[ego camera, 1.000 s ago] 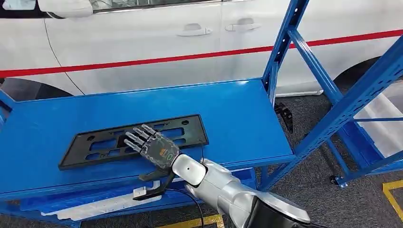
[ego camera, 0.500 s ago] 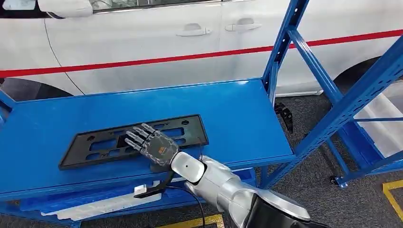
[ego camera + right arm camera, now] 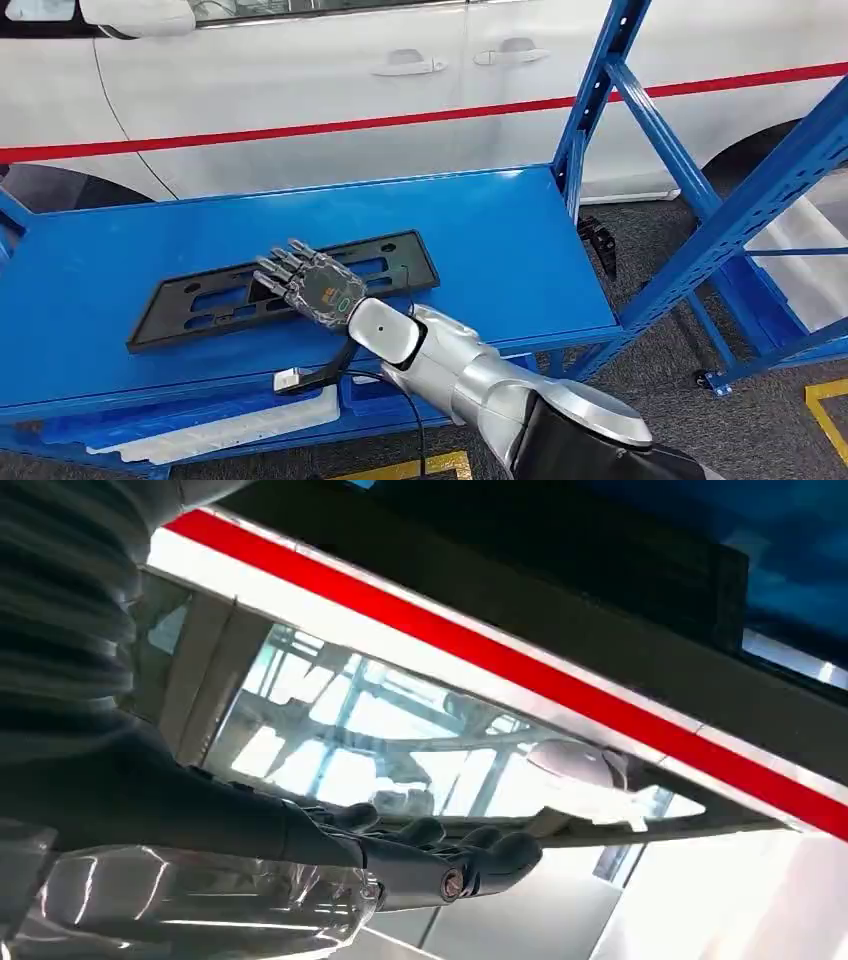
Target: Take the parts from the cabinet and place them on the table.
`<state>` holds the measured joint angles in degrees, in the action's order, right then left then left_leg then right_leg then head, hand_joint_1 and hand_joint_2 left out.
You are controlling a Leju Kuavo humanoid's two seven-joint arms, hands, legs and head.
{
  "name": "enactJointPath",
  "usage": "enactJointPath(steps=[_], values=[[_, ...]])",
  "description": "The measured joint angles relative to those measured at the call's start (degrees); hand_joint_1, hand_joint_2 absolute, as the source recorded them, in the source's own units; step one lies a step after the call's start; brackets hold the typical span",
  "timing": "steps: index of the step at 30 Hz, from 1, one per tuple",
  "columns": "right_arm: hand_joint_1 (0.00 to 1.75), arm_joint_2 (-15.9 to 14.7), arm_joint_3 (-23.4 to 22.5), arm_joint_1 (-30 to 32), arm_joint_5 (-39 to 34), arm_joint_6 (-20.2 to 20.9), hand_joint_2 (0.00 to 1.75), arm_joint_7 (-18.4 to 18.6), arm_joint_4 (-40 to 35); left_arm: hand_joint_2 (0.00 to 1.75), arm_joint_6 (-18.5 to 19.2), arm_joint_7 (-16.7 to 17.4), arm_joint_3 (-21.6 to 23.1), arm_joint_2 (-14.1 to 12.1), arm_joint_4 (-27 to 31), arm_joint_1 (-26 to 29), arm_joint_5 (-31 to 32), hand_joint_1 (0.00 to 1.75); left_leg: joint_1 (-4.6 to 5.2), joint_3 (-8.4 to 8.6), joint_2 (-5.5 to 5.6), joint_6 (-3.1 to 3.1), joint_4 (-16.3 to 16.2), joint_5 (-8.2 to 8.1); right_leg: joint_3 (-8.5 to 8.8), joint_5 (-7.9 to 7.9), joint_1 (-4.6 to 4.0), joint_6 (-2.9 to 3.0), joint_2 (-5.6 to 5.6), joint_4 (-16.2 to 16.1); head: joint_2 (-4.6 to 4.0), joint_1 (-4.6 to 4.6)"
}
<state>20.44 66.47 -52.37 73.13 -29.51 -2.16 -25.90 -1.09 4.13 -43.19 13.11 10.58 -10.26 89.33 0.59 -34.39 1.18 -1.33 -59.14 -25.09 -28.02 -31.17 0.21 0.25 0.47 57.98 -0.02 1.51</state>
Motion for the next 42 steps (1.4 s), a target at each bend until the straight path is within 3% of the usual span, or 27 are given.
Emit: enactJointPath(steps=[1, 2, 3, 26, 34, 39, 40, 41, 42], values=[[1.27, 0.0, 0.1, 0.0, -0.3, 0.3, 1.75, -0.1, 0.0, 0.0, 0.1, 0.0, 0.0, 0.0, 0.0, 0.0, -0.2, 0.0, 0.0, 0.0, 0.0, 0.0, 0.0, 0.0, 0.0, 0.0, 0.0, 0.0, 0.0, 0.0, 0.0, 0.0], [1.43, 0.0, 0.3, 0.0, -0.4, 0.4, 1.75, -0.2, 0.0, 0.0, 0.2, 0.0, 0.0, 0.0, 0.0, 0.0, -0.2, 0.0, 0.0, 0.0, 0.0, 0.0, 0.0, 0.0, 0.0, 0.0, 0.0, 0.0, 0.0, 0.0, 0.0, 0.0], [1.75, 0.0, 0.5, 0.0, -0.6, 0.3, 1.75, -0.2, 0.0, 0.0, 0.2, 0.0, 0.0, 0.0, 0.0, -0.1, -0.2, 0.0, 0.0, 0.0, 0.0, 0.0, 0.0, 0.0, -0.01, 0.0, 0.0, 0.0, 0.01, 0.0, 0.0, 0.0], [1.75, 0.0, 3.3, -0.5, -2.8, -0.5, 1.75, 1.0, 1.0, 0.0, 0.3, 0.2, -0.3, 0.0, 0.0, -0.5, -0.3, 0.0, 0.0, 0.0, 0.0, 0.0, 0.0, 0.0, -0.01, 0.0, 0.0, 0.0, 0.01, 0.0, 0.0, 0.0], [1.75, 0.0, 3.4, -0.6, -2.5, -2.1, 1.75, 1.2, 1.6, 0.0, -3.6, -3.4, -0.5, 0.0, 0.0, -0.9, -0.3, 0.0, 0.0, 0.0, 0.0, 0.0, 0.0, 0.0, -0.01, 0.0, 0.0, 0.0, 0.01, 0.0, 0.0, 0.0], [1.75, 0.0, 3.4, -0.6, -2.3, -2.2, 1.75, 1.2, 1.7, 0.0, -4.1, -4.7, -0.5, 0.0, 0.0, -0.9, -0.1, 0.0, 0.0, 0.0, 0.0, 0.0, 0.0, 0.0, -0.01, 0.0, 0.0, 0.0, 0.01, 0.0, 0.0, 0.0], [1.75, 0.0, 3.4, -0.6, -2.2, -2.3, 1.75, 1.2, 1.8, 1.75, -4.3, -5.2, -0.5, 0.0, 0.0, -1.0, 0.0, 0.0, 0.0, 0.0, 0.0, 0.0, 0.0, 0.0, -0.01, 0.0, 0.0, 0.0, 0.01, 0.0, 0.0, 0.0], [1.75, 0.0, 3.3, -0.6, -1.8, -2.6, 1.75, 1.0, 2.0, 1.75, -6.5, -6.6, -0.2, 0.0, 0.0, -1.0, 0.4, 0.0, 0.0, 0.0, 0.0, 0.0, 0.0, 0.0, -0.01, 0.0, 0.0, 0.0, 0.01, 0.0, 0.0, 0.0], [1.75, 0.0, 3.2, -0.6, -1.2, -2.9, 1.75, 1.0, 2.3, 1.75, -11.6, -9.3, 1.3, 0.0, 0.0, -1.0, 0.5, 0.0, 0.0, 0.0, 0.0, 0.0, 0.0, 0.0, -0.01, 0.0, 0.0, 0.0, 0.0, 0.0, 0.0, 0.0]])
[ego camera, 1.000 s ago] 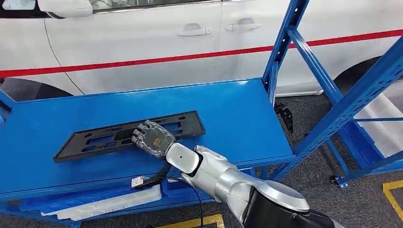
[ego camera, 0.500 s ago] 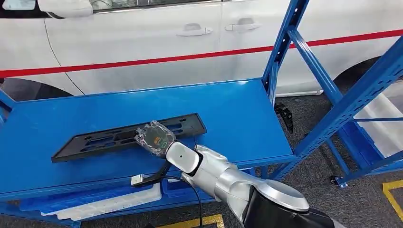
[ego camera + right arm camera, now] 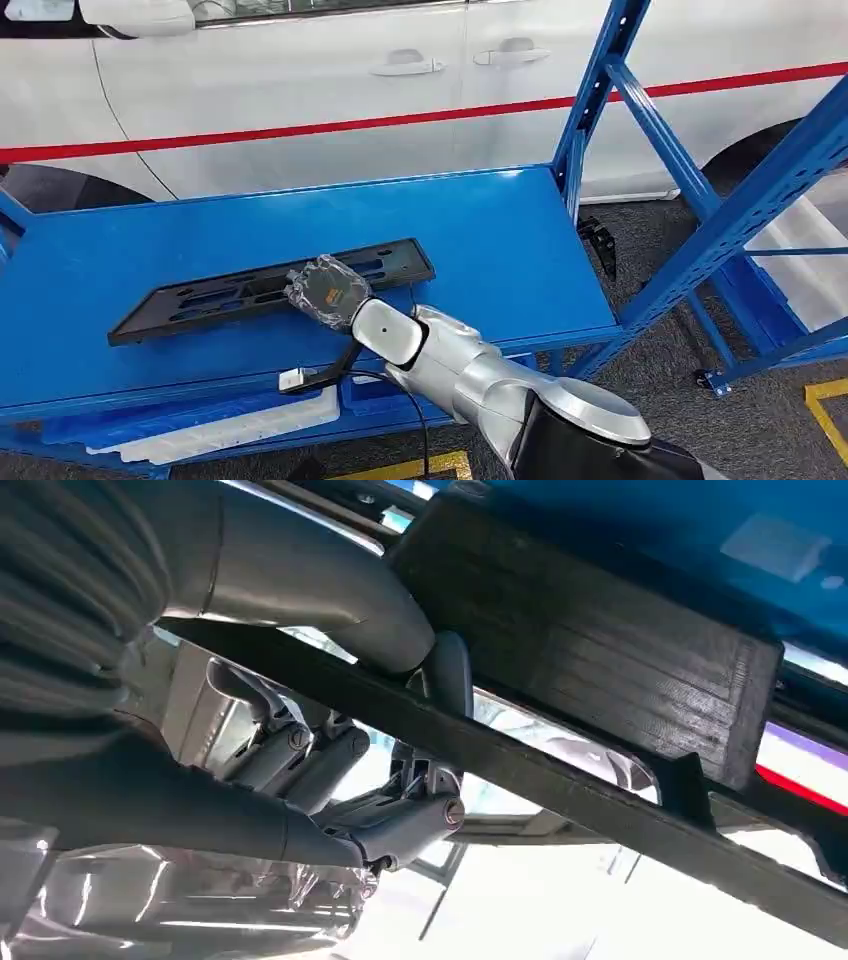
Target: Take the parts from the cabinet and place them on the table.
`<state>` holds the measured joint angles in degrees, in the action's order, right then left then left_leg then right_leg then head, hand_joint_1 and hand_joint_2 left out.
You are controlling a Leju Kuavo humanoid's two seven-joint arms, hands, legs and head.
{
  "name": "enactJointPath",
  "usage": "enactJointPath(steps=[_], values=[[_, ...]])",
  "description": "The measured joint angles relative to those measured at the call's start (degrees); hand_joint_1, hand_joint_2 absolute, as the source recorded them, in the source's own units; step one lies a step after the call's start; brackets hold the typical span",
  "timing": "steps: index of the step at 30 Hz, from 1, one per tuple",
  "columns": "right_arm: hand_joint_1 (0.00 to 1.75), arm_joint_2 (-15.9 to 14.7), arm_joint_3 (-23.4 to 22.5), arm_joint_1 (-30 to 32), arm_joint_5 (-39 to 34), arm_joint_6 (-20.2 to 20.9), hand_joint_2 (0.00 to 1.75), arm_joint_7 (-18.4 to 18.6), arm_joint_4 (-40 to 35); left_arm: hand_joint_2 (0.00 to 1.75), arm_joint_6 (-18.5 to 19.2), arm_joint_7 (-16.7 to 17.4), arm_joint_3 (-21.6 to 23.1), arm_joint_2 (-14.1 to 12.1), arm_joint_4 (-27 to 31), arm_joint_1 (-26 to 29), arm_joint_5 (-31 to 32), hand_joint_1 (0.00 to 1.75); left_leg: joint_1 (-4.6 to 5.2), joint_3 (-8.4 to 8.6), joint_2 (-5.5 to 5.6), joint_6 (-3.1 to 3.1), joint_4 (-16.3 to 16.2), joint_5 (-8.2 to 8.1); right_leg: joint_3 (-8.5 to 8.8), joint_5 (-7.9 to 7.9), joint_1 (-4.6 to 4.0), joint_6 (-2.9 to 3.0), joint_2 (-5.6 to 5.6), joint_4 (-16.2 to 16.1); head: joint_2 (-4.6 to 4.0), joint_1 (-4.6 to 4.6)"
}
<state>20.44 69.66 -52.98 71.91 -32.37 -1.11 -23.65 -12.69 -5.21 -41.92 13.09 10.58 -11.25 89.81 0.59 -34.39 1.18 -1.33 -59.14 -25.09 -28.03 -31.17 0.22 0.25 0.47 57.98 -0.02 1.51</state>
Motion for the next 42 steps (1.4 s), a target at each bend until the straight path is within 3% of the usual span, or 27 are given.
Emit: enactJointPath(steps=[4, 14, 26, 33, 42], values=[[1.75, 0.0, -0.5, 0.0, 0.6, -1.0, 1.75, -0.3, 0.7, 1.75, -5.9, -2.1, 2.7, 0.0, 0.0, 0.1, 0.0, 0.0, 0.0, 0.0, 0.0, 0.0, 0.0, 0.0, 0.0, 0.0, 0.0, 0.0, 0.01, 0.0, 0.0, 0.0], [1.75, 0.0, -0.6, 0.0, 1.8, -1.0, 1.75, -0.3, 1.0, 1.75, -8.3, 0.6, 8.1, -0.2, 0.0, 0.2, -0.6, 0.0, 0.0, 0.0, 0.0, 0.0, 0.0, 0.0, 0.0, 0.0, 0.0, 0.0, 0.0, 0.0, 0.0, 0.0], [1.75, 0.0, -1.0, 0.0, 2.3, -1.0, 1.75, -0.1, 1.0, 1.75, -5.8, 0.9, 11.1, -0.4, 0.0, 0.1, -1.2, 0.0, 0.0, 0.0, 0.0, 0.0, 0.0, 0.0, 0.0, 0.0, 0.0, 0.0, 0.0, 0.0, 0.0, 0.0], [1.75, 0.0, -1.5, 0.0, 2.5, -1.1, 1.75, -0.1, 1.1, 1.75, -3.2, -1.5, 11.1, -0.4, 0.0, 0.1, -3.3, 0.0, 0.0, 0.0, 0.0, 0.0, 0.0, 0.0, 0.0, 0.0, 0.0, 0.0, 0.0, 0.0, 0.0, 0.0], [1.75, 0.0, -2.7, -0.8, 2.4, -1.4, 1.75, 0.5, 1.2, 1.75, -0.9, -2.0, 11.1, -0.4, 0.0, 0.1, -4.0, 0.0, 0.0, 0.0, 0.0, 0.0, 0.0, 0.0, 0.0, 0.0, 0.0, 0.0, 0.0, 0.0, 0.0, 0.0]])
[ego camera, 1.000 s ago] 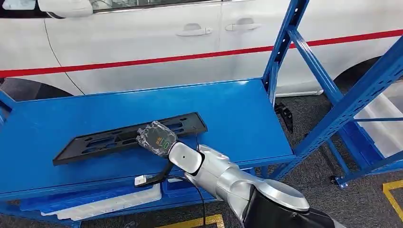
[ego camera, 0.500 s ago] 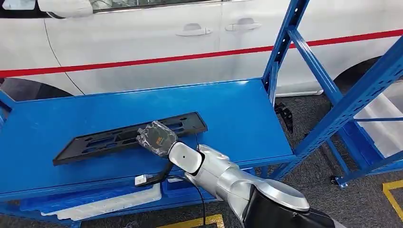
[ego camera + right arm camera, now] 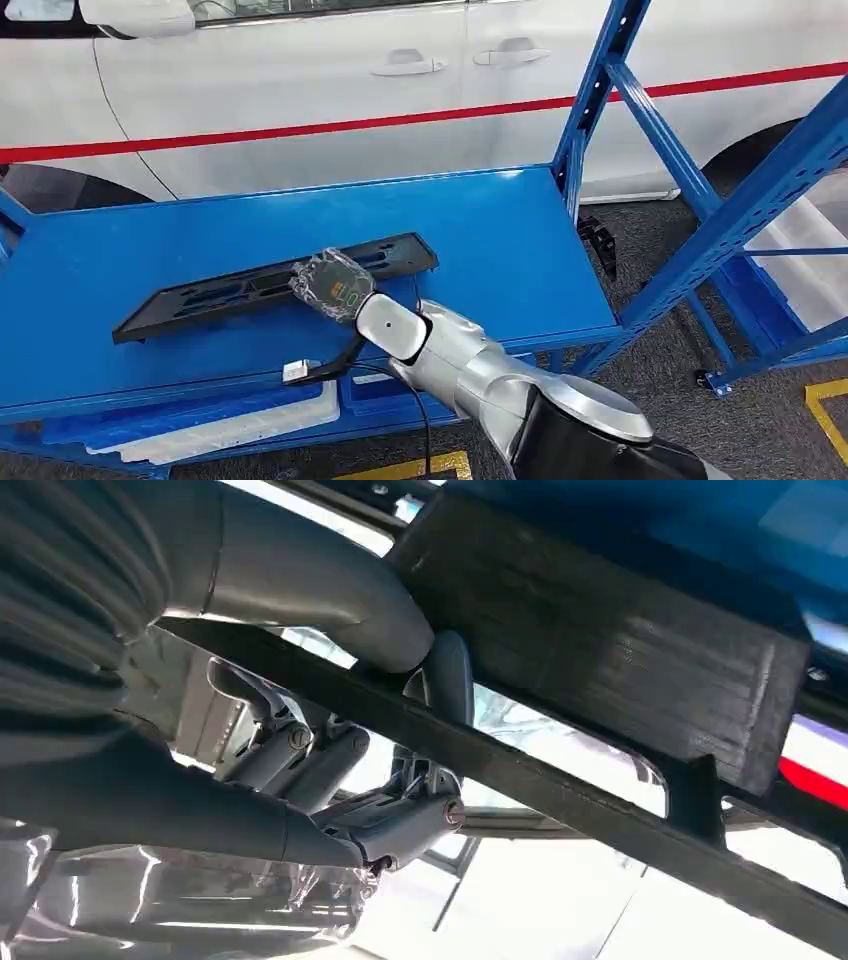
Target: Take the parts from the cabinet and place them on the table.
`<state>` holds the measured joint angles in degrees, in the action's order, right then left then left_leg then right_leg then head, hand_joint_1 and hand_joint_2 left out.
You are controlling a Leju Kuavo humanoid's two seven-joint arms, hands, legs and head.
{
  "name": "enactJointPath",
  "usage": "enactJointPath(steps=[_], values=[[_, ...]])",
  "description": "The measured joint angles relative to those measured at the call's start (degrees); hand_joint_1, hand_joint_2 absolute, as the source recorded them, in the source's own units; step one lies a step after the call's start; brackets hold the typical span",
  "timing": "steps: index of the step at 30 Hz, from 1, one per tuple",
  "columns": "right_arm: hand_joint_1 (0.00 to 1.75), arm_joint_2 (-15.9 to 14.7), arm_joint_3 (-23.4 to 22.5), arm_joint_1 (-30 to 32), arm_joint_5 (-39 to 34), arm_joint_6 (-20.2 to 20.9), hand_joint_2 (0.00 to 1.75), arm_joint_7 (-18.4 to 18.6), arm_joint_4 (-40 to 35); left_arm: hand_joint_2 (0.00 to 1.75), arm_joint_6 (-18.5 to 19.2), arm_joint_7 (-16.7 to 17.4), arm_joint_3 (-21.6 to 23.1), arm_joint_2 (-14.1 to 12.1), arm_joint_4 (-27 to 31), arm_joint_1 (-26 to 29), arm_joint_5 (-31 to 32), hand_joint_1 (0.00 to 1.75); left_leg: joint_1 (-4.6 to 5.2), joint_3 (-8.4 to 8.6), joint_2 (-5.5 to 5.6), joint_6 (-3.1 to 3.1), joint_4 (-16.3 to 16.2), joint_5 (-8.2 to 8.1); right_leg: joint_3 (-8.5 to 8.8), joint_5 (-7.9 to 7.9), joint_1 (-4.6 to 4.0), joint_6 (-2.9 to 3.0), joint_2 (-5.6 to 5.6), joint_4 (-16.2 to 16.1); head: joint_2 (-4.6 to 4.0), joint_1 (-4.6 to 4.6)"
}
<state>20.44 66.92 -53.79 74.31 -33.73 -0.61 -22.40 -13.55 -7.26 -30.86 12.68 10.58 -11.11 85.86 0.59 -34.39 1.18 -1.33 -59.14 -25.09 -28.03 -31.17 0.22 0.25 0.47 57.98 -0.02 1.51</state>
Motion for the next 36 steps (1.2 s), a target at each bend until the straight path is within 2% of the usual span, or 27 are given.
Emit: enactJointPath(steps=[12, 18, 27, 36], values=[[1.75, 0.0, -7.2, -5.9, 3.7, -0.4, 1.75, -1.8, 0.3, 1.75, 1.1, -0.6, -0.7, -0.3, 0.0, 0.1, -1.1, 0.0, 0.0, -0.01, 0.0, 0.0, 0.0, 0.01, 0.0, 0.01, 0.0, 0.0, -0.01, 0.0, 0.0, 0.0], [1.75, -0.6, -10.6, -9.0, 7.2, 1.0, 1.75, -2.5, -1.0, 1.75, 1.4, -1.1, -1.2, -0.3, 0.0, 0.2, -1.5, 0.0, 0.0, -0.01, 0.0, 0.0, 0.0, 0.01, -0.01, 0.01, 0.0, 0.0, -0.01, 0.0, 0.0, 0.0], [1.75, -3.1, -16.7, -12.3, 9.1, 0.5, 1.75, -4.1, -2.0, 1.75, 1.8, -1.7, -2.0, -0.5, 0.0, 0.2, -1.8, 0.0, 0.01, -0.01, 0.01, 0.0, 0.0, 0.01, 0.0, 0.04, 0.0, -0.04, 0.0, 0.0, 0.0, 0.0], [1.75, -5.0, -19.5, -13.6, 10.3, -0.5, 1.75, -3.4, -2.1, 1.75, 2.1, -2.3, -2.4, -0.7, 0.0, 0.4, -2.3, 0.0, 0.0, -0.01, 0.0, 0.0, 0.0, 0.01, -0.02, 0.04, 0.01, -0.04, 0.0, 0.0, 0.0, 0.0]])
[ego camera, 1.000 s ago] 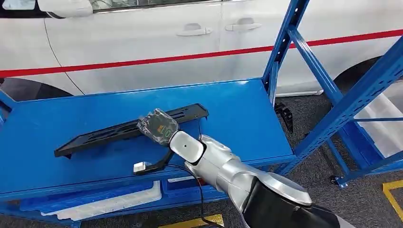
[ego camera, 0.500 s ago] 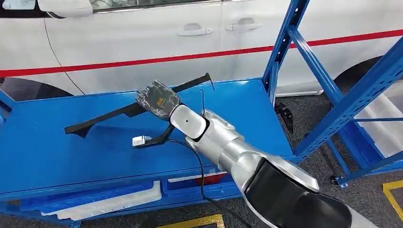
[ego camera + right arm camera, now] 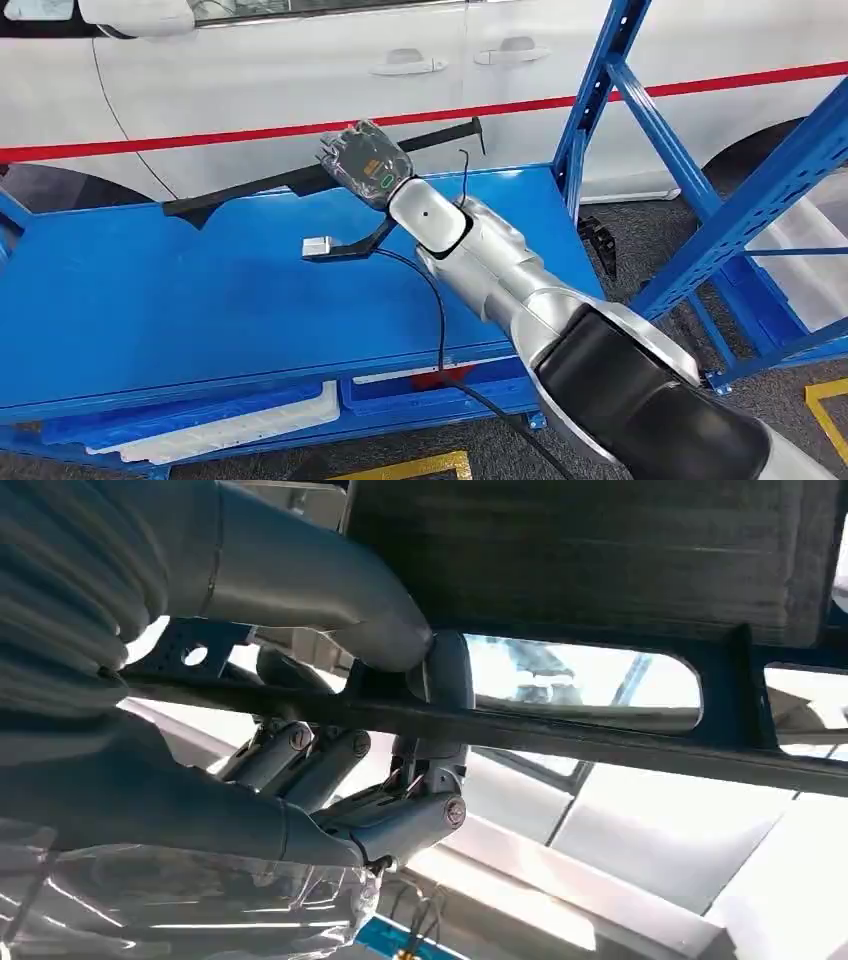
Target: Take the parts from the cabinet and place them on the table.
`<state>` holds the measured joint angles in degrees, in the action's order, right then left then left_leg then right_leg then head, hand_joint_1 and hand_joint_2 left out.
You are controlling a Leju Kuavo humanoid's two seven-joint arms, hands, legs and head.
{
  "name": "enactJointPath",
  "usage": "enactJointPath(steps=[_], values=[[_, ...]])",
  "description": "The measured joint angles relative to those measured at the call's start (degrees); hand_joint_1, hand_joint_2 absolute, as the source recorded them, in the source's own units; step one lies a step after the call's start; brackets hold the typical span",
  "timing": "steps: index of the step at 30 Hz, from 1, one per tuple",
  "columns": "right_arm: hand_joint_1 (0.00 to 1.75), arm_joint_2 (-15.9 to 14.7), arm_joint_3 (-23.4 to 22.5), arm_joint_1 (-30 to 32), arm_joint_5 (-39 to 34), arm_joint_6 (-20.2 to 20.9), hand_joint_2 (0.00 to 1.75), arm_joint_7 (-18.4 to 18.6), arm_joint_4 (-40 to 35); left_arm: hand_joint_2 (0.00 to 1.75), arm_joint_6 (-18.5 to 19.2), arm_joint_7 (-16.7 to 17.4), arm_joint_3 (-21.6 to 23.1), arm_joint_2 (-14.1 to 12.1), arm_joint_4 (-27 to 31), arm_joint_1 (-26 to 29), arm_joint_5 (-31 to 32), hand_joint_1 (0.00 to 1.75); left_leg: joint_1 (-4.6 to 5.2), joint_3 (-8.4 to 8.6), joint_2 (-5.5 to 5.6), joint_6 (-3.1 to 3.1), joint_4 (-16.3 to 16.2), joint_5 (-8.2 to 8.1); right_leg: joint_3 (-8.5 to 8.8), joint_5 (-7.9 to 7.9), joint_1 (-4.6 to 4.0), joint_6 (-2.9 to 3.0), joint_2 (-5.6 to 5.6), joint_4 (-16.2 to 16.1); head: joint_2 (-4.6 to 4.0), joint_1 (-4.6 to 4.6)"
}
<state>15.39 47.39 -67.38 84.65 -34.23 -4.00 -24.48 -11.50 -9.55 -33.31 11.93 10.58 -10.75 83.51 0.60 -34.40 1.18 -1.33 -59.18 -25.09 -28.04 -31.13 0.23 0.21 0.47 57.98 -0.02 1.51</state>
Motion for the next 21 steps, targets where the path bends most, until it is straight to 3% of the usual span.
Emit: enactJointPath(steps=[9, 17, 21], values=[[1.75, -2.3, -2.6, -1.2, 0.9, -0.4, 1.75, 0.4, -1.6, 1.75, -0.5, -0.6, -0.6, 0.0, 0.0, 0.4, -0.2, 0.0, 0.0, 0.0, 0.0, 0.0, 0.0, 0.0, 0.0, 0.0, 0.0, 0.0, 0.0, 0.0, 0.0, 0.0], [1.75, -4.8, -5.0, -2.2, 0.3, -0.2, 1.75, -1.4, -3.9, 1.75, -0.5, -1.2, -1.1, -0.1, 0.0, 0.5, -1.1, 0.0, 0.01, -0.01, 0.01, 0.0, 0.0, 0.0, 0.0, 0.01, 0.0, -0.01, 0.0, 0.0, 0.0, 0.0], [1.75, -5.9, -6.9, -2.3, -1.6, 2.1, 1.75, -3.0, -8.4, 1.75, -0.5, -1.2, -1.4, -0.2, 0.0, 0.5, -1.6, 0.0, 0.01, -0.01, 0.01, 0.0, 0.0, 0.0, -0.01, 0.01, 0.0, 0.0, -0.01, 0.0, 0.0, 0.0]])
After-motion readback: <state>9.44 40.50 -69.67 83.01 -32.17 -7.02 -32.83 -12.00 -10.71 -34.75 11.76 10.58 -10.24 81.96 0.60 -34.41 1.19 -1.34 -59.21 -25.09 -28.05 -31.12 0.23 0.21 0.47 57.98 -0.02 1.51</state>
